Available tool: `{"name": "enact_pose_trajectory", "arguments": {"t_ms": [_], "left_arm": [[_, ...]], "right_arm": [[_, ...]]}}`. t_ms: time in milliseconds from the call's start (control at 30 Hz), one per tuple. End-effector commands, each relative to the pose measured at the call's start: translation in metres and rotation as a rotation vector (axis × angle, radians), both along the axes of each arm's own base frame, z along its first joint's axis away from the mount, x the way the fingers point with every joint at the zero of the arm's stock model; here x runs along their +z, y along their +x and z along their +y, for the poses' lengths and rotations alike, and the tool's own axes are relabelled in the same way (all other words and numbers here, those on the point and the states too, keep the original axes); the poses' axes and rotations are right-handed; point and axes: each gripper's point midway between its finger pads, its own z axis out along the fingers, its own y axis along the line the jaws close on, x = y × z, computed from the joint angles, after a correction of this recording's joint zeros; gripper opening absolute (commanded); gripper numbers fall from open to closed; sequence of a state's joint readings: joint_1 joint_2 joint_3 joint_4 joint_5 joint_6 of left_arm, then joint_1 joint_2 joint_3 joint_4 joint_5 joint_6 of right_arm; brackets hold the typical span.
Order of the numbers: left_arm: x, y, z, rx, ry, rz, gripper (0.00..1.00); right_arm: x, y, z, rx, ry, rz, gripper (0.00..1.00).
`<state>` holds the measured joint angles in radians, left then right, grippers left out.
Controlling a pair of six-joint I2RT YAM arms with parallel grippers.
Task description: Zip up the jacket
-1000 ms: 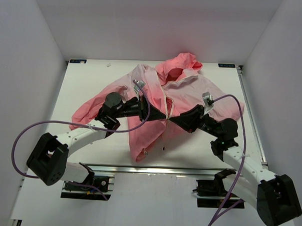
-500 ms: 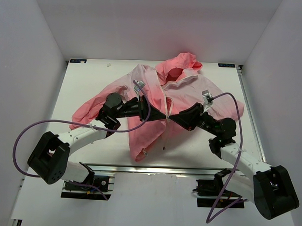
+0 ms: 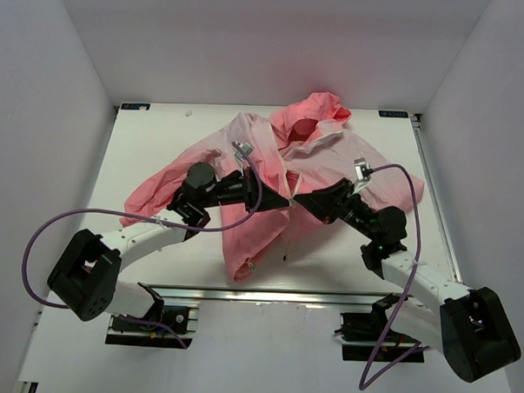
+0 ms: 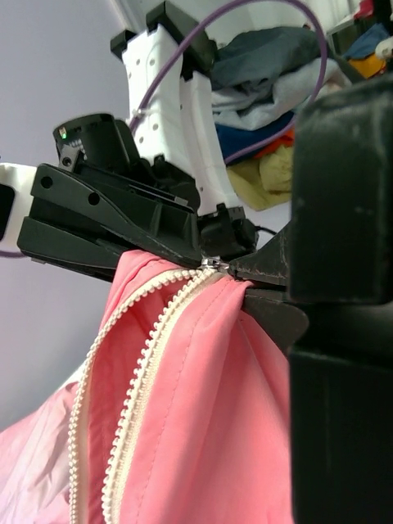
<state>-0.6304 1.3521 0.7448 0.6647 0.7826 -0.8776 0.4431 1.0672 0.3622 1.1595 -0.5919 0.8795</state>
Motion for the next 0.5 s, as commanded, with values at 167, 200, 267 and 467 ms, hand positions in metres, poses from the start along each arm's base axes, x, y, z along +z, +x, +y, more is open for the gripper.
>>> {"name": "enact_pose_trajectory", "arguments": {"t_ms": [167,200,267,467], "left_arm": [[-0.034,-0.012,-0.001,0.004,0.129,0.035,0.00],[-0.037,-0.011,-0.001,0.011,0.141,0.039,0.00],[-0.043,-0.014,-0.003,0.007,0.162,0.046,0.00],[-0.074,-0.017,-0.008,0.003,0.236,0.107,0.00]], "right_arm": [[0.028,0.026,-0.013,-0.161,0.109,0.016,0.00],[0.027,0.027,-0.013,-0.166,0.111,0.029,0.00],[0.019,0.034,-0.014,-0.195,0.092,0.071,0.00],[-0.016,0.049,-0.016,-0.285,0.003,0.246,0.00]]}}
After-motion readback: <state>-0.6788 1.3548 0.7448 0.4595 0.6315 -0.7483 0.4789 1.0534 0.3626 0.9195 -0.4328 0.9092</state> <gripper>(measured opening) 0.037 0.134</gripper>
